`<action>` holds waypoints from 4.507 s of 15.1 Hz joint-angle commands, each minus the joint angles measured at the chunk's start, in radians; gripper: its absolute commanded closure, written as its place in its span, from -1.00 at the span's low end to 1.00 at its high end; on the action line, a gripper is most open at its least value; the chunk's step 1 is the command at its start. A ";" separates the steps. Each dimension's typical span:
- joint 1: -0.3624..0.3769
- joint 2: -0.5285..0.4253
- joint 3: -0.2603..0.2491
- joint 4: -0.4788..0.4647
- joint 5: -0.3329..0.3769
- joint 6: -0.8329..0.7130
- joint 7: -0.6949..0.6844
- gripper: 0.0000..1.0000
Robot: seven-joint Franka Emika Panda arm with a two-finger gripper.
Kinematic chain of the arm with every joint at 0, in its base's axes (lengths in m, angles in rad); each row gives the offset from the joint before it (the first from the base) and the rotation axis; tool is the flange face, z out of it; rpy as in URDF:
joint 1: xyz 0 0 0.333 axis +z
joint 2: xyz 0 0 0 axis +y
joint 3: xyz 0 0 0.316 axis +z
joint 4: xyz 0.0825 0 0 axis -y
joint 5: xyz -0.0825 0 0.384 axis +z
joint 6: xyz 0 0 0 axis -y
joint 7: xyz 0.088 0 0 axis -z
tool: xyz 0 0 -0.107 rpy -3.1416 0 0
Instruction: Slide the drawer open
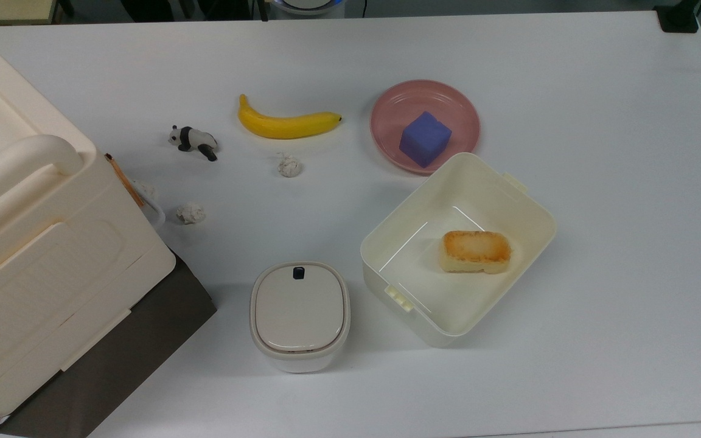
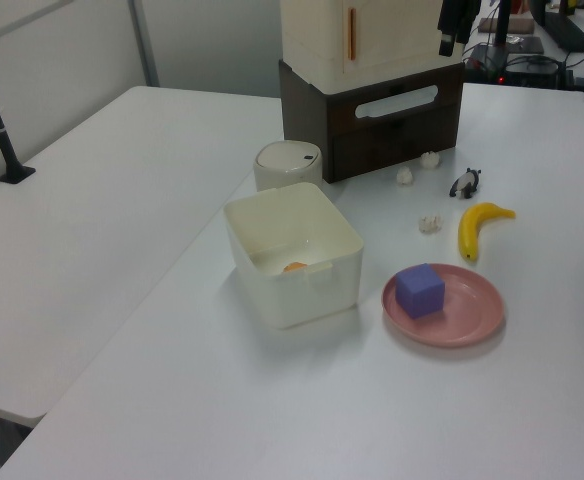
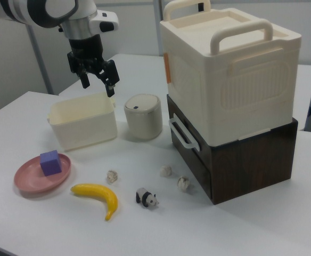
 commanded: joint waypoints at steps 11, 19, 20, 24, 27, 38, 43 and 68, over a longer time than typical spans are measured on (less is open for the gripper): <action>0.002 -0.012 -0.002 -0.011 0.017 -0.034 -0.034 -1.00; -0.025 0.012 -0.005 -0.011 -0.004 -0.031 -0.017 -1.00; -0.038 0.018 -0.003 -0.011 -0.025 -0.008 -0.040 -1.00; -0.093 0.047 -0.005 -0.019 -0.049 0.086 -0.248 -1.00; -0.137 0.067 -0.006 -0.023 -0.071 0.141 -0.461 -1.00; -0.141 0.184 -0.006 -0.118 -0.274 0.389 -0.559 -1.00; -0.118 0.227 -0.003 -0.115 -0.294 0.436 -0.495 -1.00; -0.104 0.327 0.001 -0.095 -0.437 0.508 -0.256 -1.00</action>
